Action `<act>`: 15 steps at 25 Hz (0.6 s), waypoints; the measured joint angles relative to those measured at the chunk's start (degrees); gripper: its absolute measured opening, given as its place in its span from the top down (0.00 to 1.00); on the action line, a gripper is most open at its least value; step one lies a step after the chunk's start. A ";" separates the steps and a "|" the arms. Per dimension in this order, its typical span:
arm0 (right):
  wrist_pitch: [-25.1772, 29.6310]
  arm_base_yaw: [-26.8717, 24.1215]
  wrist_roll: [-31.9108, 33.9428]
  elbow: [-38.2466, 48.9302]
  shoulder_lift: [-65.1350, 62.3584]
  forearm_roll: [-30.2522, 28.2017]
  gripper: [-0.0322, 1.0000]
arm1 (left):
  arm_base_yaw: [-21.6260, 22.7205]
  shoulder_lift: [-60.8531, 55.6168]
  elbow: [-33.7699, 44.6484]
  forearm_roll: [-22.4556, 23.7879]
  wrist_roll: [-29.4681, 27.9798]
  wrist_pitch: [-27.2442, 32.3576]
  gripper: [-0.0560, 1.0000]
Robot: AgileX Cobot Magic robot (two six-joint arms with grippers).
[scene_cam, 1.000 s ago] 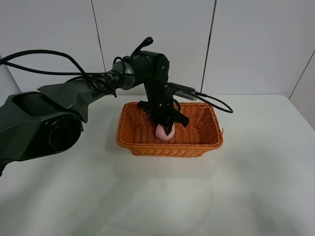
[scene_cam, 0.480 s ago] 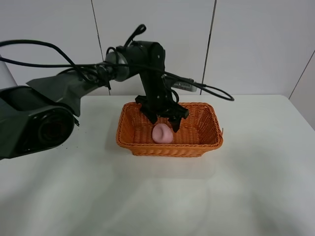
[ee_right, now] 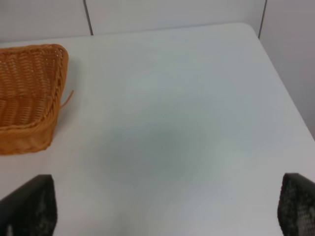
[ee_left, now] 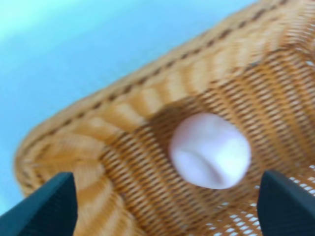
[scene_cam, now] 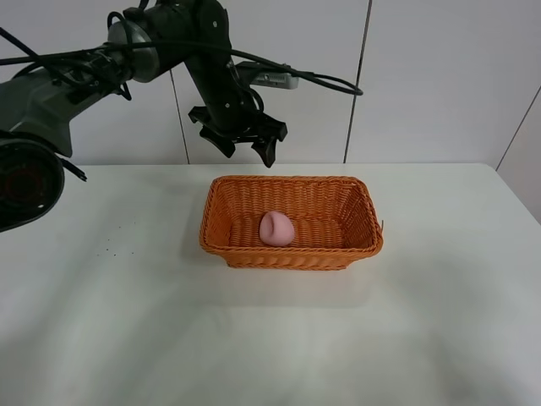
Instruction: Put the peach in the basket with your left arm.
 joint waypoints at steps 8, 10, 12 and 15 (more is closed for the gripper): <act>0.00 0.00 0.00 0.00 0.00 0.00 0.30 | 11.14 0.00 0.00 2.28 1.70 0.00 0.14; 0.00 0.00 0.00 0.00 0.00 0.00 0.30 | 14.86 0.00 0.00 3.18 1.90 0.00 0.14; 0.00 0.00 0.00 0.00 0.00 0.00 0.30 | 18.26 0.00 0.14 3.69 2.03 0.00 0.14; 0.00 0.00 0.00 0.00 0.00 0.00 0.30 | 22.74 0.00 0.21 4.06 2.08 0.00 0.14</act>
